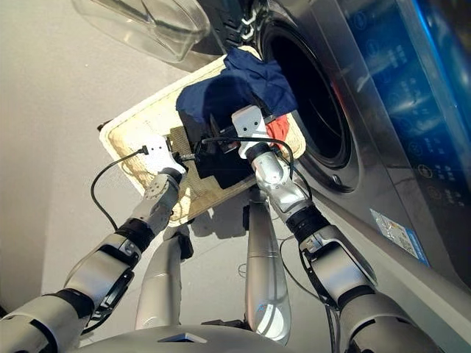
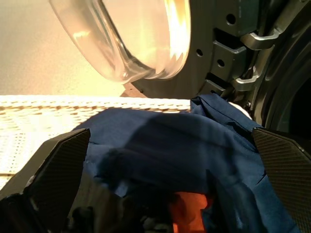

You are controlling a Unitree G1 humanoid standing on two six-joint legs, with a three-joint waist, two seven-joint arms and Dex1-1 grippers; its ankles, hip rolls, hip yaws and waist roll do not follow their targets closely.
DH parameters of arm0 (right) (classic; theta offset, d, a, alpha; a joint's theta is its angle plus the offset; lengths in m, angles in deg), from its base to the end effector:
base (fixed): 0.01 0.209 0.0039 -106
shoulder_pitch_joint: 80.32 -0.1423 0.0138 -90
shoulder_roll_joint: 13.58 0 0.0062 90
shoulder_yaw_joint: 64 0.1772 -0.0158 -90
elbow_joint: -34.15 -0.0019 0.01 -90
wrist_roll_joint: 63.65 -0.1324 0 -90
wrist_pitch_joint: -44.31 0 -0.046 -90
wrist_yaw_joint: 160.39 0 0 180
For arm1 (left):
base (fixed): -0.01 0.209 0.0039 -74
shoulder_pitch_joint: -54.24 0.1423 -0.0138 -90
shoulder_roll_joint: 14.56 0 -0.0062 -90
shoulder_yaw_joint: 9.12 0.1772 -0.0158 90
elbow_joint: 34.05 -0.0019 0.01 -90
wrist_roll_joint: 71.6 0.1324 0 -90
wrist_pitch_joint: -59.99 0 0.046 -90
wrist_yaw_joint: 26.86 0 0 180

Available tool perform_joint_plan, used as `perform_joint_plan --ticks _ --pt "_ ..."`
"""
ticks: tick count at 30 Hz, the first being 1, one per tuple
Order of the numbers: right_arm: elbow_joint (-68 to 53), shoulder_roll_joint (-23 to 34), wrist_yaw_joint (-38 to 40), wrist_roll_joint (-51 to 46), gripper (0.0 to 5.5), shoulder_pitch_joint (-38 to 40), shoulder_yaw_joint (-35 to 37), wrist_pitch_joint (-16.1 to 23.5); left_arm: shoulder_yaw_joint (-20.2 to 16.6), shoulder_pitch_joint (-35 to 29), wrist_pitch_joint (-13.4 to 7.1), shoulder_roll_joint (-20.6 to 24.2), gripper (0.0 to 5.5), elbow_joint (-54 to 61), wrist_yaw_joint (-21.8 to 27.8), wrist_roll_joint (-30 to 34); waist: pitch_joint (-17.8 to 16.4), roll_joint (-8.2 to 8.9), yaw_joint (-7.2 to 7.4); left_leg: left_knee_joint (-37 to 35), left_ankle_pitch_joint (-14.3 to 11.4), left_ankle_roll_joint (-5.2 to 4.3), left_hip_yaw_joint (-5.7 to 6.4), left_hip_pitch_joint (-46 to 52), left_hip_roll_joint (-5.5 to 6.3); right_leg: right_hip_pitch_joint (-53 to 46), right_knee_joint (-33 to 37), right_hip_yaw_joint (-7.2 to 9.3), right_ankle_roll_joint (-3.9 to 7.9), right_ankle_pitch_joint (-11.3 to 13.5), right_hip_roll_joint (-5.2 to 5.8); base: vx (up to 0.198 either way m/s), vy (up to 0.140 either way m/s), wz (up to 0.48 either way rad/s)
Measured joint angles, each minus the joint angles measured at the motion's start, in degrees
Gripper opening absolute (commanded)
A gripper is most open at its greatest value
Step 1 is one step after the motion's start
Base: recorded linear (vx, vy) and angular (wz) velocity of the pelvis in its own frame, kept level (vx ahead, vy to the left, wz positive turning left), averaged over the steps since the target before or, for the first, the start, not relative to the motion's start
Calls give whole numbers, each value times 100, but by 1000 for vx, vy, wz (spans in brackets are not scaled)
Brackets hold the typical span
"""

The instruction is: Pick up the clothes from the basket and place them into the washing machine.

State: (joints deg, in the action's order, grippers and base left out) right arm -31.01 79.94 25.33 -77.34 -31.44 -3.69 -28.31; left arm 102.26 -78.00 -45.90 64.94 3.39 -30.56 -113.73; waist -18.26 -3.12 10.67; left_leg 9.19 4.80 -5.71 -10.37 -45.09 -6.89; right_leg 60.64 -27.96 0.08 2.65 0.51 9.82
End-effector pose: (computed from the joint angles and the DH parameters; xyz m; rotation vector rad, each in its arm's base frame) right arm 0.2969 -0.1043 0.1373 -0.2781 -0.4571 0.4149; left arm 0.3071 0.0974 0.0722 -0.3292 0.0505 -0.1596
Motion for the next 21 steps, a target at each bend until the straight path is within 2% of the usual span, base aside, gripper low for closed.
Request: perform_joint_plan --ticks 3,6,7,9,10,11,13,14,15,16,17,19,21 --pt "-197 -10 3 0 550 -8 -13 -1 11 -76 0 -48 550 -66 -77 74 0 0 24 9 -34 -46 -64 -60 -8 127 4 -72 5 16 -45 0 0 0" --pt "-320 -10 4 -1 550 -26 -19 -8 2 -147 2 -61 550 -135 -128 75 -11 9 29 10 -49 -63 -64 -154 -22 245 10 -118 6 30 -88 0 0 0" --pt "-419 -19 2 -8 550 -26 -40 -7 -4 -170 2 -51 550 -141 -153 75 -22 24 20 54 -90 -87 -65 -201 -49 278 30 -130 57 -14 -122 0 0 0" --pt "-571 -21 -2 -14 550 -54 -50 -3 -56 -223 1 -23 550 -191 -235 77 -63 50 25 218 -148 -137 -50 -334 -121 327 43 -117 -5 40 -182 0 0 0" --pt "-656 -53 -8 -16 550 -54 -58 -3 -148 -327 4 -29 550 -251 -264 74 -78 59 29 299 -205 -131 -34 -404 -150 370 27 -113 32 4 -203 0 0 0" --pt "-703 -18 -11 -23 550 -62 -52 3 -159 -348 1 -18 550 -290 -312 74 -86 68 24 397 -234 -155 -16 -495 -176 414 9 -91 -15 30 -221 0 0 0" --pt "-740 -44 -16 -27 550 -94 -44 7 -237 -581 10 19 550 -371 -357 70 -122 109 33 455 -272 -147 7 -584 -210 498 -21 -64 -1 5 -238 0 0 0" --pt "-741 4 -16 -27 550 -103 -23 8 -251 -586 9 53 550 -406 -357 73 -131 119 31 540 -294 -175 37 -664 -202 536 -54 -41 -56 38 -247 80 13 -9" --pt "-747 13 -19 -26 550 -109 -7 9 -260 -662 11 91 410 -427 -361 72 -175 160 39 637 -339 -194 95 -699 -208 568 -140 -17 -61 12 -243 79 14 5" --pt "-748 1 -21 -26 550 -114 1 9 -255 -719 14 122 60 -446 -361 75 -201 199 45 708 -381 -200 111 -725 -210 592 -200 -19 -71 -39 -238 75 16 -2" --pt "-743 0 -20 -26 550 -111 20 9 -260 -755 7 129 0 -484 -361 75 -215 221 37 770 -413 -203 118 -744 -220 600 -220 -22 -77 -35 -240 0 0 0" --pt "-742 25 -21 -25 550 -106 40 9 -256 -764 9 139 0 -538 -356 76 -221 230 61 894 -474 -222 132 -789 -260 602 -246 -23 -78 -36 -240 0 0 0" --pt "-742 29 -21 -25 550 -94 77 9 -254 -766 9 116 0 -538 -345 76 -222 231 67 906 -487 -208 201 -786 -238 594 -274 -27 -75 -38 -220 0 0 0"
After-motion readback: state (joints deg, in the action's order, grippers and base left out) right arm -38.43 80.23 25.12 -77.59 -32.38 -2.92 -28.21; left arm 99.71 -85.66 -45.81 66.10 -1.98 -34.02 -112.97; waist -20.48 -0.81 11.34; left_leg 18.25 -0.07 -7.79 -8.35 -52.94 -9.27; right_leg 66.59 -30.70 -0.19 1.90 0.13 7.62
